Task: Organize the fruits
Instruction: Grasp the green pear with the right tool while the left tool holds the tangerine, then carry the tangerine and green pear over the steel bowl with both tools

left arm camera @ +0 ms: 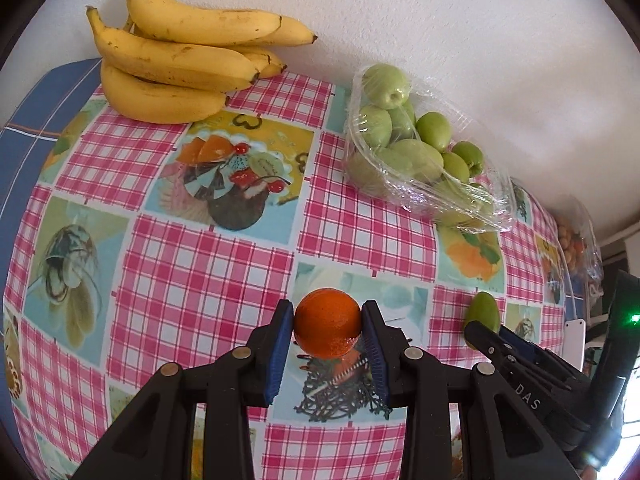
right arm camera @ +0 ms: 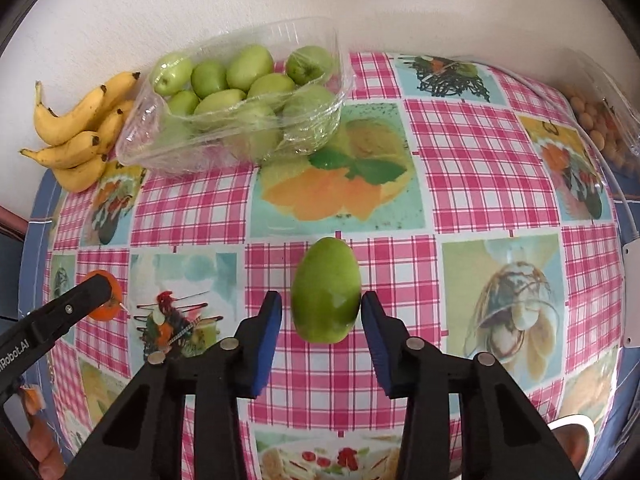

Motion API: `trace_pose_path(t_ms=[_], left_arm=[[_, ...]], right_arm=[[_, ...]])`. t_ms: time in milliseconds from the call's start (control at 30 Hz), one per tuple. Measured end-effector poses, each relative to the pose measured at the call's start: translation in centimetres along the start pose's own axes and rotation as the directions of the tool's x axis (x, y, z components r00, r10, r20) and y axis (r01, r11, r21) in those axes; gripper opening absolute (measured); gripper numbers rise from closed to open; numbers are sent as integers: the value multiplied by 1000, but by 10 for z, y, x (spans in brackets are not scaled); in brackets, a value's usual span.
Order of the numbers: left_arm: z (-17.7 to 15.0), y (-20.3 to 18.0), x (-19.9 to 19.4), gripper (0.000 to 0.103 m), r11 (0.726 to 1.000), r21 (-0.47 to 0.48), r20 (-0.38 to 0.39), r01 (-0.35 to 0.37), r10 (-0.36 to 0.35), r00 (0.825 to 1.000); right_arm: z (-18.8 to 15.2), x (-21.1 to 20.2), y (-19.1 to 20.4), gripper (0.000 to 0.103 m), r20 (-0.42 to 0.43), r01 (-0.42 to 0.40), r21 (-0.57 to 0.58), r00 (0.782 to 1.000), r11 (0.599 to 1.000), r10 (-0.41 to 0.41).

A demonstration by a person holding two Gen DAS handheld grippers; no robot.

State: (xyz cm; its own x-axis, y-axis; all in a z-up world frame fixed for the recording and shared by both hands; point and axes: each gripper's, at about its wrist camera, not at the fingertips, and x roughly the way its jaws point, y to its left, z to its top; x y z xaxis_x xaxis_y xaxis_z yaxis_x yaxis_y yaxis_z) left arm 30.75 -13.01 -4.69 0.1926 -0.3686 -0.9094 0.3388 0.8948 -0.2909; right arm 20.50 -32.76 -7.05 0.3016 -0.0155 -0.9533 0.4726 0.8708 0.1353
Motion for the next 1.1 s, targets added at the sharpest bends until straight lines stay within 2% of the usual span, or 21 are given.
trace_pose_path(t_ms=[300,400,567,867,1100], left_arm=[[-6,3,4,37,1000,-18,-19,1,-1,1000],[-13,0,-1,37,999,-21,-25,-26,26,999],[-28,-4,-19,37,999,-40,-28,-26,25,999],[-81,-12,-55,37,998,-53,-55,-27,24,998],[-132,-21,-75,38,999,-27,-42,-42,41,998]], right_arm=[[-4,-5,-5,38,0,-25,34,1000,999,25],[-13,-16,-4,38,1,-39,45,999,998,39],[-33,-43,4,38,17,-46,19,999,999,46],[-83,-85,16,38,10,-59,-26,998,998,59],[-134,-108,24,38,19,-46,-68,999,997,48]])
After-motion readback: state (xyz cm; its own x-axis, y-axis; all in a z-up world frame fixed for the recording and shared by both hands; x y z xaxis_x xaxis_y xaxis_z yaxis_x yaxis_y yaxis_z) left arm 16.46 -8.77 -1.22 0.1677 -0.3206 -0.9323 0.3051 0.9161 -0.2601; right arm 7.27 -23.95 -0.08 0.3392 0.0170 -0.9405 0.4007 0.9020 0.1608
